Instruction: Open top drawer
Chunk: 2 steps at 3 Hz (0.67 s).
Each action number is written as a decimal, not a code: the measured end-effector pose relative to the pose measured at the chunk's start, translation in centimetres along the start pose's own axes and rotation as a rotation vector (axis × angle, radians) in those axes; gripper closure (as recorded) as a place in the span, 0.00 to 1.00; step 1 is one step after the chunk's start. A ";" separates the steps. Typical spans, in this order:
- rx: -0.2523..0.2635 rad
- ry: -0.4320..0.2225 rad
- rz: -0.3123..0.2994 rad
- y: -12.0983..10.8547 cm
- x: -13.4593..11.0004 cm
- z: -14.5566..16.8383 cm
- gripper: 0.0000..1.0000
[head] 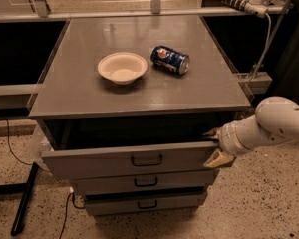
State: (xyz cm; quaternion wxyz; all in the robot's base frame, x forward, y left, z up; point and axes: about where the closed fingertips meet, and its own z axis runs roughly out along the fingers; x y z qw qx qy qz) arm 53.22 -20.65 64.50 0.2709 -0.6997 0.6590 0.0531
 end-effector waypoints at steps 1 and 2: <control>-0.012 -0.005 0.016 0.7 0.5 -0.2 0.65; -0.009 -0.006 0.036 2.0 1.1 -0.6 0.88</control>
Offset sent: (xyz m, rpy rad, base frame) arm -0.1464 -0.1039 -0.0491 0.0792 0.0806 -0.1968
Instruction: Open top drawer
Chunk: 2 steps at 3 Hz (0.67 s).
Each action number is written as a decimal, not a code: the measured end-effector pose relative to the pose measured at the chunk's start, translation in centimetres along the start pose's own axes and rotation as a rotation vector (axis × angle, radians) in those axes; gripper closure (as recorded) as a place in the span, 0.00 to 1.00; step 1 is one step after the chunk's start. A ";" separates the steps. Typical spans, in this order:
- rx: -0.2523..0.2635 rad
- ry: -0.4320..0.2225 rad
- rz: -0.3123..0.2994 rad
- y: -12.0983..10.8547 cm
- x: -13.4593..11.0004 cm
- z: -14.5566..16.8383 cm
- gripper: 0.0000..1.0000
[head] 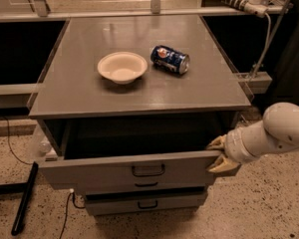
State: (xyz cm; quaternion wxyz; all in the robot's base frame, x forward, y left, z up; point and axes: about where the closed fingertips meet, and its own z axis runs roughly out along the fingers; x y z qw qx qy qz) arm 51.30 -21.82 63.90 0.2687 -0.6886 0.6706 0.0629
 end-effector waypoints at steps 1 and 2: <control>0.000 0.000 0.000 0.1 -0.3 -0.2 1.00; 0.022 -0.010 -0.010 0.3 -1.1 -0.5 1.00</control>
Offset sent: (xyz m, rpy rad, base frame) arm -0.2710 -0.0909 -0.0675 0.1220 -0.0238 -0.3221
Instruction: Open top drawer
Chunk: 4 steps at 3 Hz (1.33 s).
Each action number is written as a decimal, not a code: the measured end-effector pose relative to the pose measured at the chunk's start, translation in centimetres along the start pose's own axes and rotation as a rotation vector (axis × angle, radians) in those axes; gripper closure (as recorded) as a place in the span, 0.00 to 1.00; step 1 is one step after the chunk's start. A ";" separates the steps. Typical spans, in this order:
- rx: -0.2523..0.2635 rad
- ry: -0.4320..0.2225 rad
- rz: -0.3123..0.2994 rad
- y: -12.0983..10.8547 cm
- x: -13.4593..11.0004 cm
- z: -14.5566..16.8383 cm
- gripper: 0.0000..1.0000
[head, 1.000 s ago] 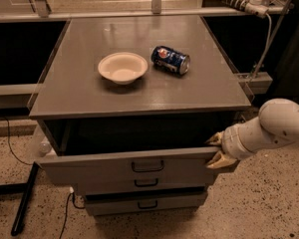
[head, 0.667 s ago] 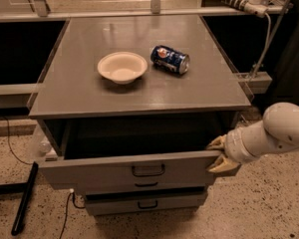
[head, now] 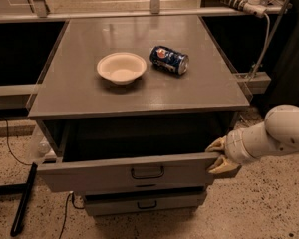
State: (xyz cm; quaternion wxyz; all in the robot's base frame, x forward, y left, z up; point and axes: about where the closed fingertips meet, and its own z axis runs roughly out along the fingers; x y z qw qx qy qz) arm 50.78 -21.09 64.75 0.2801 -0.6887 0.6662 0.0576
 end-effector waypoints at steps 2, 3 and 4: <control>0.000 0.000 0.000 0.0 0.0 0.0 0.58; -0.004 -0.010 -0.008 0.4 0.1 -0.3 0.35; -0.020 -0.027 -0.004 1.3 -0.2 -0.2 0.38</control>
Offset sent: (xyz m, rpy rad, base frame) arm 0.0000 0.0001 0.0000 0.0000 0.0001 0.0002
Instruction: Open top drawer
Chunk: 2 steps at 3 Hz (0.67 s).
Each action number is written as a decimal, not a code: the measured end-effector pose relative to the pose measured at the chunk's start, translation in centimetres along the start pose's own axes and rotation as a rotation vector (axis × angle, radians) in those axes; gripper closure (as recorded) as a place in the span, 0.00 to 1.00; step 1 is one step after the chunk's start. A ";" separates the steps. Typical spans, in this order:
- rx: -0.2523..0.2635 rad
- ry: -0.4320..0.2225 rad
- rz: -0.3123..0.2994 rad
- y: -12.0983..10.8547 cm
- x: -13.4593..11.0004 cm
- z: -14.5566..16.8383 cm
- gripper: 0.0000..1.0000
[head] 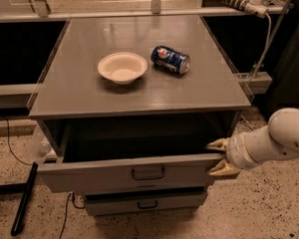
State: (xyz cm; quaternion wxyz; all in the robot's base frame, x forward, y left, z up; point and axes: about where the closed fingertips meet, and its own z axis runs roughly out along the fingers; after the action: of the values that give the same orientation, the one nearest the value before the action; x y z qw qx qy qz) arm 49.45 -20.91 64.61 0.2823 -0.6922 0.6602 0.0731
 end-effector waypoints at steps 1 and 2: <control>-0.003 -0.005 -0.003 1.7 0.8 -0.7 0.61; -0.003 -0.005 -0.003 1.8 0.8 -0.7 0.84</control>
Offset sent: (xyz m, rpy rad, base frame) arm -0.2405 -0.1191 -0.0499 0.0204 -0.0016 0.0695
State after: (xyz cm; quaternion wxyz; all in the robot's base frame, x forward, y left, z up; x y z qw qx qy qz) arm 47.67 -21.89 64.32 0.2831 -0.6933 0.6584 0.0752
